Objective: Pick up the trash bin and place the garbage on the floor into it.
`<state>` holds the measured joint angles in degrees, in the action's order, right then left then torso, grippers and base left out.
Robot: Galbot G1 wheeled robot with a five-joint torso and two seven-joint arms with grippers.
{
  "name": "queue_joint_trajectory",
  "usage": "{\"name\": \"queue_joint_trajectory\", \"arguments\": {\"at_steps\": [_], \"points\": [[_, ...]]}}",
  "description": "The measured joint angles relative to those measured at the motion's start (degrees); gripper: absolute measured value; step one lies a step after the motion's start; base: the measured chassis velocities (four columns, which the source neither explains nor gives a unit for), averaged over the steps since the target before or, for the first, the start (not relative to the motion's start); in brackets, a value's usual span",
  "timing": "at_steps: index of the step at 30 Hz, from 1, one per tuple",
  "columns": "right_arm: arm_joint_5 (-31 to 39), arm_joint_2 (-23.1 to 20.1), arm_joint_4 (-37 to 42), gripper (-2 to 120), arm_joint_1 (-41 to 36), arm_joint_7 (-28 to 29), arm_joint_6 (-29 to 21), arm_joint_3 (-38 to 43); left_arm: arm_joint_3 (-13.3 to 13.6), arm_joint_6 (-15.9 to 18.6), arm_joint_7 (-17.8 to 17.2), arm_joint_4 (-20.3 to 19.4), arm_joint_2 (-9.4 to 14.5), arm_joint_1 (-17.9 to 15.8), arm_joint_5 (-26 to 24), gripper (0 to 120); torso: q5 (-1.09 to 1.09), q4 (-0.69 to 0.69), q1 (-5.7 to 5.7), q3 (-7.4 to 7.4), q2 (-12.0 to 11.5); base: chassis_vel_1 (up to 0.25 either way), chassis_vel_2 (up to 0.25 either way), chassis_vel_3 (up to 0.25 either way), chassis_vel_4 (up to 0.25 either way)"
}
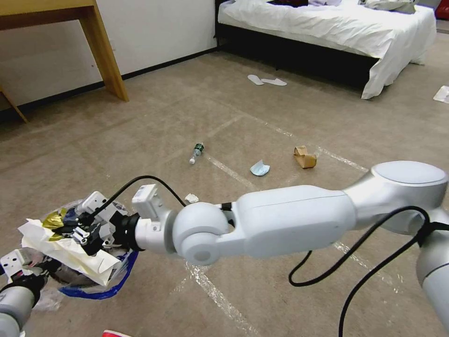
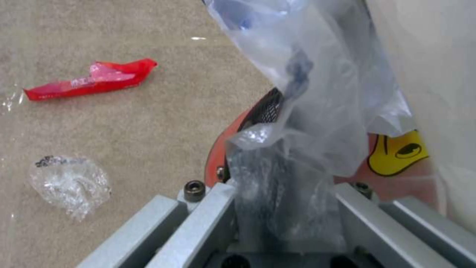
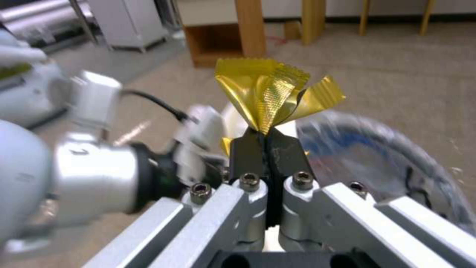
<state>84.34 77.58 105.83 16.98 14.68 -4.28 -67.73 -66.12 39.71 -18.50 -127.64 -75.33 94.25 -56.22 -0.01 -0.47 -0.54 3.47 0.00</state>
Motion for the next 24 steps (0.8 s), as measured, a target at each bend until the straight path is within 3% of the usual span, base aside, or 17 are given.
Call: {"name": "queue_joint_trajectory", "arguments": {"at_steps": [14,24], "points": [[-3.15,3.37,-9.81,0,-0.68,0.18,-1.91,-2.73,-0.28,-0.02,0.21,-0.76,0.03,0.37,-0.24,0,0.01,0.00,0.00,0.00,0.00,0.000,0.000,0.000,0.000],[-4.10,4.94,-12.66,0,-1.12,0.62,-3.03,-4.39,-0.42,-0.04,0.20,-0.98,-0.14,0.54,-0.39,0,0.01,0.00,0.00,0.00,0.00,0.000,0.000,0.000,0.000]]}}
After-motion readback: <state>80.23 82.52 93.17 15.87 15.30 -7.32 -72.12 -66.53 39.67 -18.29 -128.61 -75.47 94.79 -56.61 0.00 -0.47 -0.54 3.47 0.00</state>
